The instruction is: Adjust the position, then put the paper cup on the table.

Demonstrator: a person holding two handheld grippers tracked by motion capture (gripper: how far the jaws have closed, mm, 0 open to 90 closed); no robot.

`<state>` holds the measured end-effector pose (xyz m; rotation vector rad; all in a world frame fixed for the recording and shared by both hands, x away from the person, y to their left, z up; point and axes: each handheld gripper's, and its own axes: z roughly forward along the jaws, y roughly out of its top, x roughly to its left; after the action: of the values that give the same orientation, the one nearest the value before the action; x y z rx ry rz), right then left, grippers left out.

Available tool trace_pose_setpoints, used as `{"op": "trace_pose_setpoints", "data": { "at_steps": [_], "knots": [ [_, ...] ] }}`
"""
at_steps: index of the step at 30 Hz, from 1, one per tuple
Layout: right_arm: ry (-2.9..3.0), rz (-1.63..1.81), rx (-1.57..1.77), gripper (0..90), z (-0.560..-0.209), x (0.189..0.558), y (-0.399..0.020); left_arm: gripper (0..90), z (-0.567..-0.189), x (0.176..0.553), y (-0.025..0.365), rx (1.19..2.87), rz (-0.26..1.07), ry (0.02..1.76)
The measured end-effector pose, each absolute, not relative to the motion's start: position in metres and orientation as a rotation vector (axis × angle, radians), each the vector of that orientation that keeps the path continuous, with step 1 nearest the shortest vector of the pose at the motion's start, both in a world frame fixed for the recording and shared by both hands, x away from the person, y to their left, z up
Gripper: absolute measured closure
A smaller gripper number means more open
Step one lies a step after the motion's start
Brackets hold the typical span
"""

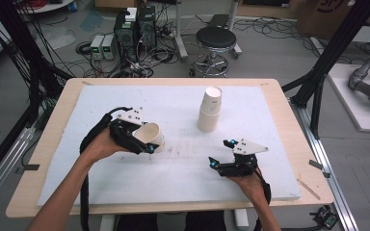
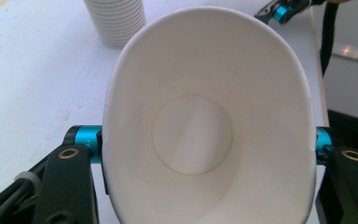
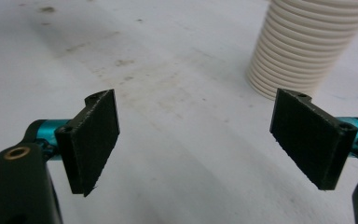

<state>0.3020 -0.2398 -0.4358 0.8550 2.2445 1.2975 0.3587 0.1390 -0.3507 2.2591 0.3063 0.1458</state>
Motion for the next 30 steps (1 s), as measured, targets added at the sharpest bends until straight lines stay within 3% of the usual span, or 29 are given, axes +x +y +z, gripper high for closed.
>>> {"op": "trace_pose_setpoints", "data": {
  "at_steps": [30],
  "knots": [
    [2.173,1.294,0.911,15.9,-0.45,0.3,-0.252,34.6,-0.349,0.368,0.13,2.39,0.18,0.323]
  ]
}}
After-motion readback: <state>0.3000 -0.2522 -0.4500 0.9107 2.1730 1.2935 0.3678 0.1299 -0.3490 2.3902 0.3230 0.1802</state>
